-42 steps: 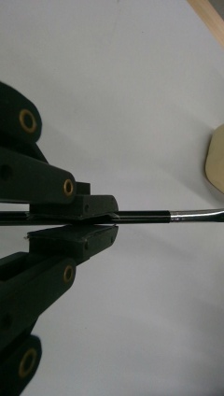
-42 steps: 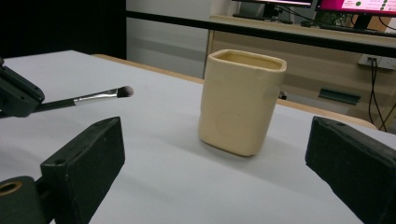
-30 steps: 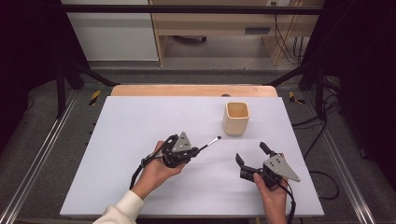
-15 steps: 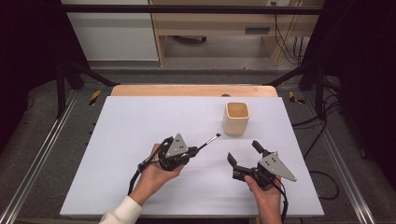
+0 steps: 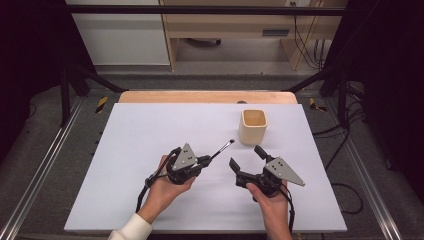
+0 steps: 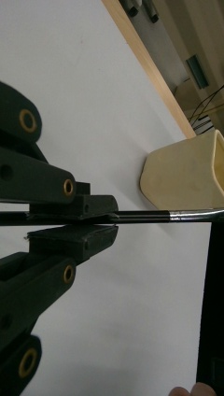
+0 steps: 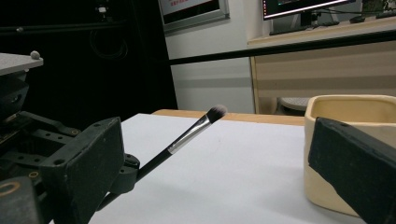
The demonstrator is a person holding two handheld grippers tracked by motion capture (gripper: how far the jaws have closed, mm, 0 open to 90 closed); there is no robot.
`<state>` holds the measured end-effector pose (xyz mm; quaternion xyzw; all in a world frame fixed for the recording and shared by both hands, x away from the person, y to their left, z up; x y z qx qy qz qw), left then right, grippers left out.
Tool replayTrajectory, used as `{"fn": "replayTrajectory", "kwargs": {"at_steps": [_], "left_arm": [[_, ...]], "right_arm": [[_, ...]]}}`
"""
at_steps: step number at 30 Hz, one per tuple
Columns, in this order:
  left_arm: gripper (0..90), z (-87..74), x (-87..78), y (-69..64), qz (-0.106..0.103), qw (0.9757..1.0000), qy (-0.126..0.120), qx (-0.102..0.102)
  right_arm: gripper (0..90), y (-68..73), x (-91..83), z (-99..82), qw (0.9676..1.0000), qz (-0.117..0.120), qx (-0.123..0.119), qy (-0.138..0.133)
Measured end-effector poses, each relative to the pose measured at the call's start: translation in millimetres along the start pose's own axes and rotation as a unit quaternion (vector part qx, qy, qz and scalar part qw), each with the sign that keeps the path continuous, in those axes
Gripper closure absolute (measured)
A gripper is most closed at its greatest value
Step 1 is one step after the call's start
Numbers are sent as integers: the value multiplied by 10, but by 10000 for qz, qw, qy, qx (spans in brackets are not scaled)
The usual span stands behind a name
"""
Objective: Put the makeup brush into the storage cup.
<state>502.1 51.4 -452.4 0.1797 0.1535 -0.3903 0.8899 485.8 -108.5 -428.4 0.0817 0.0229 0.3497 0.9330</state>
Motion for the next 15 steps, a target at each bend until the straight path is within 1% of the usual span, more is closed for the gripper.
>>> {"fn": "replayTrajectory", "kwargs": {"at_steps": [1, 3, 4, 7, 8, 10, 11, 13, 14, 15], "left_arm": [[844, 6, -6, -1, -2, 10000, -12, -7], [844, 21, -20, 0, 24, 10000, -55, -8], [844, 28, -26, -1, 31, 10000, -71, -19], [844, 41, -34, -4, 44, 9999, -104, -15], [844, 50, -36, -8, 58, 9999, -137, -23], [844, 68, -35, -28, 48, 9998, -185, -35], [844, 71, -32, -36, 46, 9998, -187, -36], [844, 78, -23, -58, 31, 9998, -198, -35], [844, 81, -17, -72, 18, 9998, -204, -30], [844, 82, -14, -81, 11, 9998, -202, -26]], "right_arm": [[43, 20, 15, 2, 10000, -8, 70, -1], [50, 38, 49, 12, 9999, 30, 122, -83], [58, 52, 62, 14, 9997, 46, 210, -109], [90, 78, 108, -2, 9992, 151, 329, -160], [102, 77, 121, -10, 9992, 162, 326, -149], [141, 72, 158, -34, 9986, 225, 464, -107], [152, 62, 173, -36, 9983, 228, 515, -118], [203, 52, 193, -39, 9975, 265, 649, -125], [217, 48, 204, -38, 9972, 299, 672, -124], [237, 41, 221, -43, 9965, 329, 764, -129]]}}
Point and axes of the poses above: each handheld gripper's, and its own axes: x roughly forward along the jaws, z roughly out of its top, y roughly to its left, the point moved 8 cm from there along x, roughly forward along the jaws, and after that the axes turned 9 degrees about z, right-handed, at the moved point
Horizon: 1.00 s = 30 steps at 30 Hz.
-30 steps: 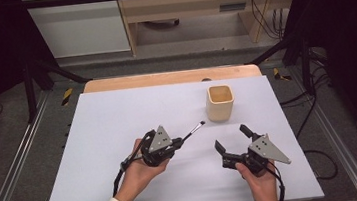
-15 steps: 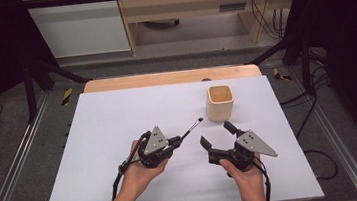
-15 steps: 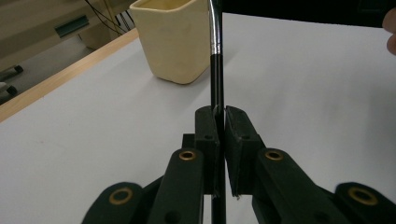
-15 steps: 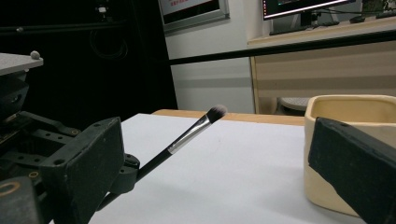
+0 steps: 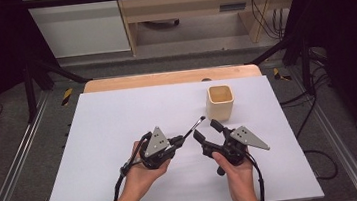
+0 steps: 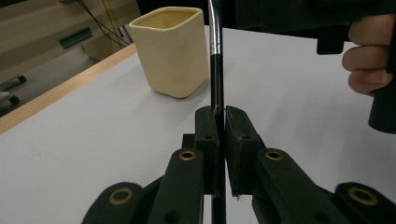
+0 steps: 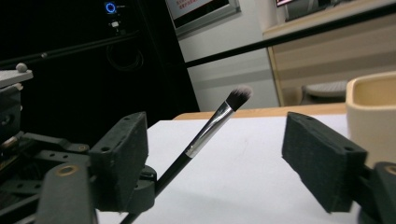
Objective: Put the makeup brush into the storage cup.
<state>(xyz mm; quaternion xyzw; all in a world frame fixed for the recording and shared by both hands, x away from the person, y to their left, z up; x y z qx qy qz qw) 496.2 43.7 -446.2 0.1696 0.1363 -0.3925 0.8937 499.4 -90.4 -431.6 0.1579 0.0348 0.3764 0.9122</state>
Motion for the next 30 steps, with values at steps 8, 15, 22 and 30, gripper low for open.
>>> {"fn": "replayTrajectory", "kwargs": {"at_steps": [8, 15, 22, 30], "left_arm": [[844, 22, 4, -44, -35, 10000, -33, -2], [844, 44, 0, -62, -51, 10000, -76, 18], [844, 45, 0, -73, -85, 9999, -80, 31], [844, 48, 7, -80, -92, 9999, -65, 40]], "right_arm": [[377, -31, 85, -44, 9992, 108, 393, -2], [498, -20, 125, -62, 9980, 237, 591, -15], [609, -26, 137, -58, 9962, 317, 805, -24], [675, -16, 142, -62, 9964, 395, 754, -18]]}}
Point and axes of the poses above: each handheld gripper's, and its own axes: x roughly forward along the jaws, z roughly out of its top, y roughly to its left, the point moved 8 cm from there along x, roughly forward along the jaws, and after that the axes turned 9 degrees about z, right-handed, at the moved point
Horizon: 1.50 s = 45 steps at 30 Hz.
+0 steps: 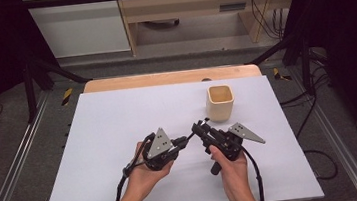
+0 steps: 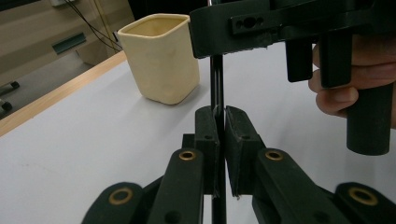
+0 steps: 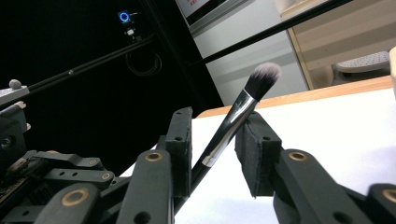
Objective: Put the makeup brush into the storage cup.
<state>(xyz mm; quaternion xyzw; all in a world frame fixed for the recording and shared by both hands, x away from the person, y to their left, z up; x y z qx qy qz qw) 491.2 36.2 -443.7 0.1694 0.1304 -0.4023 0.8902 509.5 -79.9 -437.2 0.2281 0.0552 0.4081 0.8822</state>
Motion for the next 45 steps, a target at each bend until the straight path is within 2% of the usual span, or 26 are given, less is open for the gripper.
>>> {"fn": "replayTrajectory", "kwargs": {"at_steps": [9, 13, 15, 19, 22, 23, 24, 26, 28, 30, 34, 39, 45], "left_arm": [[844, -7, 5, 2, -3, 10000, 23, 1], [844, -17, 14, -3, -19, 10000, 47, 2], [844, -17, 17, -9, -30, 10000, 43, 6], [843, -19, 24, -16, -36, 10000, 48, 25], [843, -15, 22, -19, -44, 10000, 28, 10], [843, -14, 22, -19, -50, 10000, 22, 2], [842, -14, 23, -20, -61, 10000, 26, -12], [831, -25, 27, -15, -50, 10000, 60, -45], [771, -37, 27, -9, -41, 9999, 76, -104], [750, -47, 19, -4, -56, 9999, 62, -134], [681, -62, -2, 6, -45, 9999, 55, -153], [564, -61, -43, 24, 15, 9999, 54, -132], [419, -64, -99, 71, 98, 9996, 67, -237]], "right_arm": [[758, 27, -16, 19, 10000, 73, 46, -33], [795, 62, -14, 24, 9997, 197, 132, -51], [812, 80, -16, 25, 9993, 265, 269, -74], [835, 135, -15, 33, 9990, 385, 230, -76], [837, 154, -12, 39, 9992, 381, 134, -64], [837, 148, -13, 40, 9992, 389, 25, -59], [836, 165, -14, 45, 9993, 373, 82, -36], [837, 167, -16, 54, 9994, 350, -42, -13], [837, 173, -25, 78, 9995, 288, -159, 10], [836, 161, -32, 100, 9991, 234, -350, 59], [836, 125, -51, 128, 9983, 130, -557, 145], [836, 77, -88, 163, 9969, 35, -756, 228], [836, 10, -153, 243, 9942, -131, -1020, 312]]}}
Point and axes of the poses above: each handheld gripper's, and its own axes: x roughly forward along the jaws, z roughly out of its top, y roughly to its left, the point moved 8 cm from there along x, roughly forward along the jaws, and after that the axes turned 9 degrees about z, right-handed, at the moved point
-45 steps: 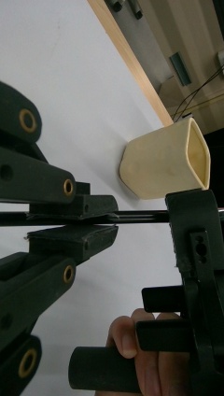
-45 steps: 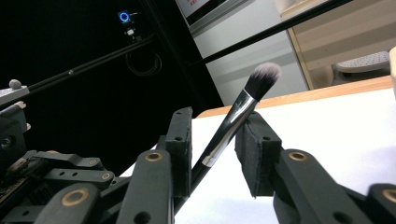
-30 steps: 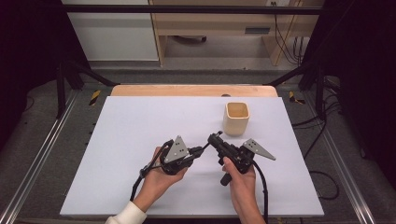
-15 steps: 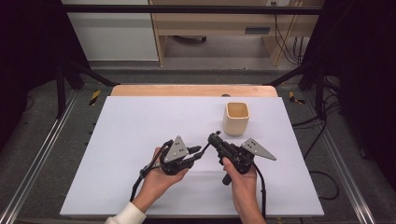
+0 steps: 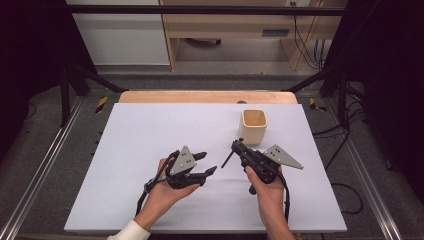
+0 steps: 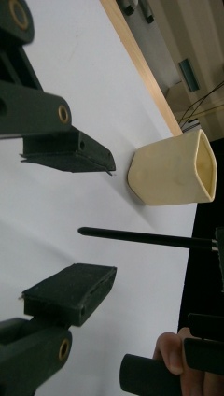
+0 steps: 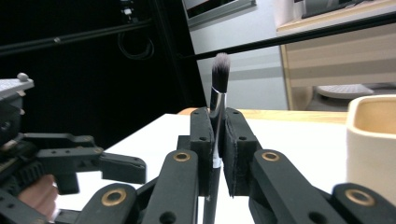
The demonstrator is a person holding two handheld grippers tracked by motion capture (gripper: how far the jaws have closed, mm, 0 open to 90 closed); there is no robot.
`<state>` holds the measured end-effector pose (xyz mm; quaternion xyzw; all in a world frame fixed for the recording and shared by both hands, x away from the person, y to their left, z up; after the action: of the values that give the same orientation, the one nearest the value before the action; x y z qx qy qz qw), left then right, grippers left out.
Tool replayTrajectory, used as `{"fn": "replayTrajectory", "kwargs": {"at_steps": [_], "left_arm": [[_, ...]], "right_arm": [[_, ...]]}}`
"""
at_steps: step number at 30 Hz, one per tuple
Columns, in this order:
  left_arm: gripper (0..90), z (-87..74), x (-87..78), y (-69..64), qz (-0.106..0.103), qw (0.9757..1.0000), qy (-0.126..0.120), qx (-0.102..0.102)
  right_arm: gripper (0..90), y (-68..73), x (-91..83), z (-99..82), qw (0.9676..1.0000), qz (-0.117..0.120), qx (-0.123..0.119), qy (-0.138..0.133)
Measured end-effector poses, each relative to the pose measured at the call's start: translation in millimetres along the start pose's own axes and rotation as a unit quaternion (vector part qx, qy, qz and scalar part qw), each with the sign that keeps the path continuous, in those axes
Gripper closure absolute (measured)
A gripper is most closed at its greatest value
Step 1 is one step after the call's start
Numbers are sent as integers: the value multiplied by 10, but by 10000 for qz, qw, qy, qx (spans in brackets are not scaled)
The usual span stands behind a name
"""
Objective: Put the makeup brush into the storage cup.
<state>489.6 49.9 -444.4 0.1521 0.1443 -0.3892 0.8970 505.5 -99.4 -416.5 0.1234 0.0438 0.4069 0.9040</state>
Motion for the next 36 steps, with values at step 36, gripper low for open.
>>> {"fn": "replayTrajectory", "kwargs": {"at_steps": [36], "left_arm": [[149, -75, -402, 334, 319, 9983, -279, -400]], "right_arm": [[836, -398, -350, 463, 9919, -581, -947, 624]]}}
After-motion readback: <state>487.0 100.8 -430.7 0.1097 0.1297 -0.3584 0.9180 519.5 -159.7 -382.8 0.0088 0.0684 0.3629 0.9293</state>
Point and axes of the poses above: each handheld gripper's, and its own axes: x roughly forward along the jaws, z roughly out of its top, y roughly to its left, the point moved 8 cm from there along x, roughly forward along the jaws, and after that the axes turned 9 degrees about z, right-handed, at the moved point
